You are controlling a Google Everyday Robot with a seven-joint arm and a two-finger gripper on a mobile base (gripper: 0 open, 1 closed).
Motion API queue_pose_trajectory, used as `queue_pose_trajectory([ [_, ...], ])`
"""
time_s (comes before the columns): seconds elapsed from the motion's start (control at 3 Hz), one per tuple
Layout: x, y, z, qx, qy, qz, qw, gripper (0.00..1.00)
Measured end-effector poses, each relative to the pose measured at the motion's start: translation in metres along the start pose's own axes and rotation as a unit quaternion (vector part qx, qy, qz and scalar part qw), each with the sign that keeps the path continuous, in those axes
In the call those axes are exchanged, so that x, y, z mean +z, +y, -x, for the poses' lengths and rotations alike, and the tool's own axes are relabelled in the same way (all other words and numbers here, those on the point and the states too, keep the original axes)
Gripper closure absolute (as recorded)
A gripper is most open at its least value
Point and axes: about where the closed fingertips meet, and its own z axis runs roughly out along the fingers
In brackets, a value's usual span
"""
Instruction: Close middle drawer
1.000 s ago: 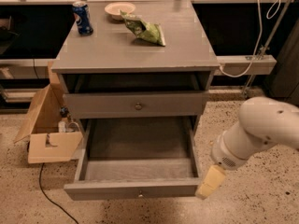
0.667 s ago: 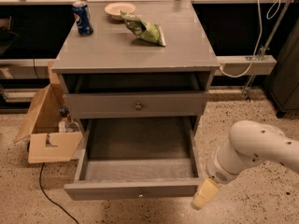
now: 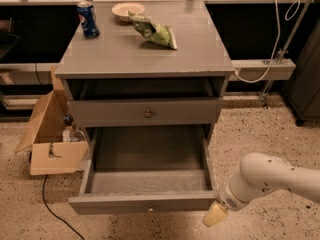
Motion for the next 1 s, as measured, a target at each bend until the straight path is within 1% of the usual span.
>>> queue_pose_trajectory([
  [0.33,0.023,-0.010,-0.013,0.020,0.003,-0.006,0.9998,0.50],
  [0.67,0.049,-0.018,-0.021,0.029,0.012,-0.019,0.9993,0.72],
  [1.0,0.075,-0.034,-0.012,0.033,0.001,-0.046,0.9984,0.96],
])
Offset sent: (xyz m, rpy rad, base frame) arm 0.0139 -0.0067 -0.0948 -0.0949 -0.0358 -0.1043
